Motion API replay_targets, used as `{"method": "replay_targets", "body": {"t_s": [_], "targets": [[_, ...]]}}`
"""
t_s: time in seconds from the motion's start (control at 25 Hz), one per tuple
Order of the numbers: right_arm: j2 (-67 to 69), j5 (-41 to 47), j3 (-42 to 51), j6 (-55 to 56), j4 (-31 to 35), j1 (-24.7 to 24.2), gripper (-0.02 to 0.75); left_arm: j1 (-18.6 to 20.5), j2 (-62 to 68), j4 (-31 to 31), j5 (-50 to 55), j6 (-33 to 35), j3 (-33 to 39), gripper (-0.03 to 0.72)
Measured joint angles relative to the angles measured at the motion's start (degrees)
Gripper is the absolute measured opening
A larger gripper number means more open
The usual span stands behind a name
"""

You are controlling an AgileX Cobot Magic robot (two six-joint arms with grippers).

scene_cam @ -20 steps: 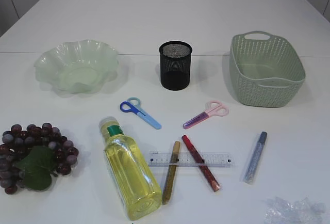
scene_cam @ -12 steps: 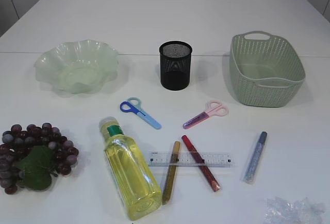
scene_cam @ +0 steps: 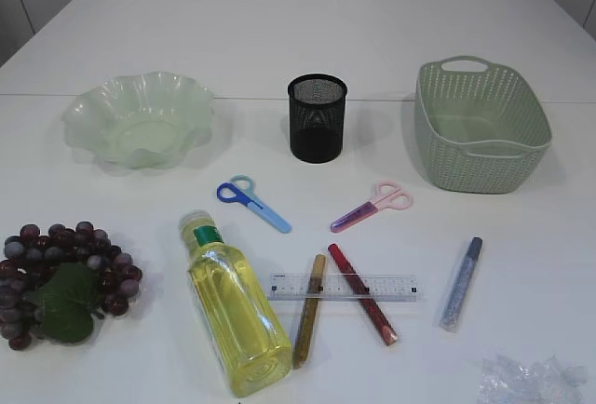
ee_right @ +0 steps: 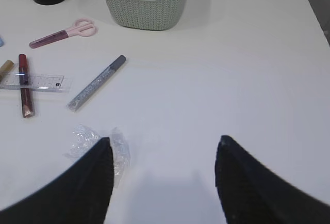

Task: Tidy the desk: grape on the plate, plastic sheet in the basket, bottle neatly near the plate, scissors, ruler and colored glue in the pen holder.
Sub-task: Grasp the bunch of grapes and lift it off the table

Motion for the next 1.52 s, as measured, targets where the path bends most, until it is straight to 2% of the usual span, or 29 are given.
{"method": "replay_targets", "body": {"t_s": [0.64,0.88,1.0,1.16,1.36,1.52], "targets": [[0.0,-0.2,0.0,1.2,-0.1,0.0,0.491,0.0,0.0,-0.2,0.0,0.0,0.0,0.423],[0.1,-10.8,-1.1,12.5,0.0,0.0,0.491,0.0,0.0,-0.9,-0.3,0.0,0.0,0.422],[2.2,-13.6,-1.1,14.4,0.0,0.0,0.491,0.0,0.7,-1.8,-1.5,0.0,-0.4,0.417],[8.4,-15.5,-1.1,14.9,-0.2,0.0,0.469,0.0,5.9,-2.5,-6.0,0.0,-1.5,0.405],[18.9,-18.8,-1.1,15.0,-1.1,0.0,0.44,0.0,16.8,-4.5,-18.0,0.0,-2.9,0.389],[27.0,-20.5,-1.7,10.2,0.6,0.0,0.438,0.0,27.4,-6.8,-25.4,-0.9,-3.0,0.386]]}}
